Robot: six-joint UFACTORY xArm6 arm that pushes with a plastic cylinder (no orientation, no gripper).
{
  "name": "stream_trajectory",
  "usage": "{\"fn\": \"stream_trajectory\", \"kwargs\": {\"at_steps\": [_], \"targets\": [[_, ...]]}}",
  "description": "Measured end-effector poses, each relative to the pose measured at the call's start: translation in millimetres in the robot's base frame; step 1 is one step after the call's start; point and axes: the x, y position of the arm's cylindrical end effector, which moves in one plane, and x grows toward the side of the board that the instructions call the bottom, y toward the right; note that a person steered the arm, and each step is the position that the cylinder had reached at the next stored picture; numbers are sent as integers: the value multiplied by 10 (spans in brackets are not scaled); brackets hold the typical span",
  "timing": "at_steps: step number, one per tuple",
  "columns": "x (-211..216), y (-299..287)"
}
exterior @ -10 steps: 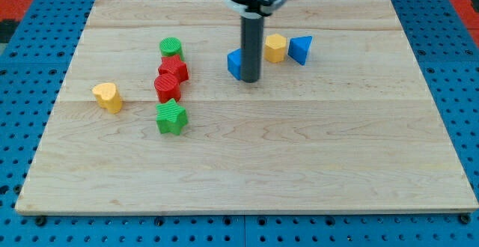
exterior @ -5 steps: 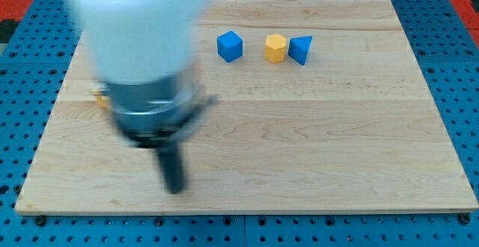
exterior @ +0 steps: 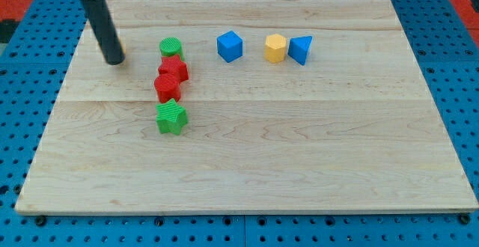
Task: Move the yellow heart closer to green circle
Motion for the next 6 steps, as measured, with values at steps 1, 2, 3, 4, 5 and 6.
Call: {"fn": "stream_trajectory", "kwargs": {"at_steps": [1,2,3,4,5,6], "targets": [[-209,39],[-570,1034],[-852,1030],[-740,451],[-459,354],[-404,-305]]}}
